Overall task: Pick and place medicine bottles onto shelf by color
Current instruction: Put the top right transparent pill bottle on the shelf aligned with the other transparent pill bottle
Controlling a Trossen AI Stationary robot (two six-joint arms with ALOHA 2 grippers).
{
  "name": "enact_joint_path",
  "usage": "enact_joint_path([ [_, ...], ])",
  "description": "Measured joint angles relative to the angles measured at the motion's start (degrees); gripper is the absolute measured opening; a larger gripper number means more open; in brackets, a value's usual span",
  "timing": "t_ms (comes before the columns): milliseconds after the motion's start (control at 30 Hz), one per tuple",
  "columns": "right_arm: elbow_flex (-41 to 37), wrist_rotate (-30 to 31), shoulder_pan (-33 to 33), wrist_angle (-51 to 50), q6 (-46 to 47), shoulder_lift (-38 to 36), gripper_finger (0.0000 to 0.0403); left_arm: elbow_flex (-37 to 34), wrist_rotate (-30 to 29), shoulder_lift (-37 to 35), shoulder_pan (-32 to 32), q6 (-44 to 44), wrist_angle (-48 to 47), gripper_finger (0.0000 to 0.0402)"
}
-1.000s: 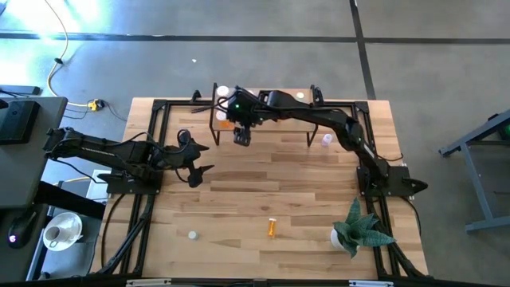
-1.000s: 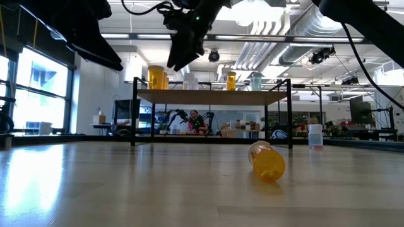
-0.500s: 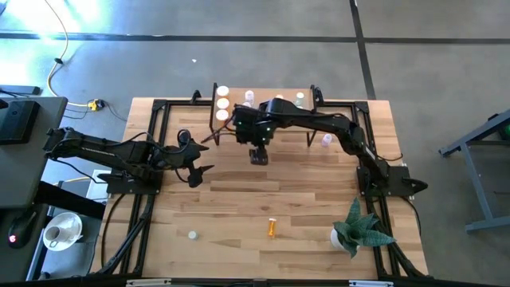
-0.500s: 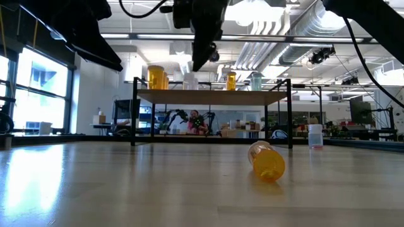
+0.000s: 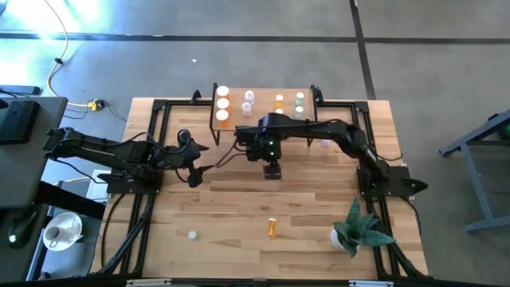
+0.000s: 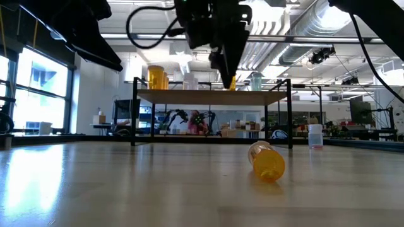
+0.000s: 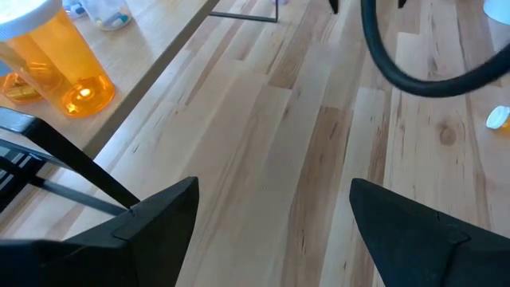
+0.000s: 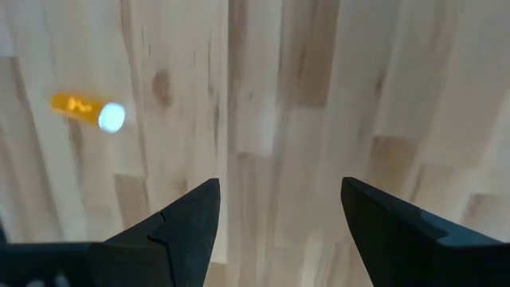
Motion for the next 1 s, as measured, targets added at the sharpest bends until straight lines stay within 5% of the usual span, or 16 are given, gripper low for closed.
enact_joint_path([
  [267, -15.95, -2.67, 0.02, 7.41, 5.20, -8.07, 0.0252, 0.00, 0.01, 0.00, -0.02, 0.13, -0.01, 0.0315],
  [533, -36.91, -1.16, 0.02, 20.65, 14.02, -24.22, 0.0252, 0.00, 0.01, 0.00, 0.00, 0.13, 0.06, 0.0315],
  [800, -51.98, 9.45, -0.16, 26.27, 23.17, -41.80, 0.0252, 0.00, 0.01, 0.02, -0.01, 0.10, 0.05, 0.0315],
  [1000, -55.87, 24.04, -0.16, 26.33, 28.96, -52.73, 0.0252, 0.00, 0.01, 0.02, -0.02, 0.01, 0.07, 0.0315],
])
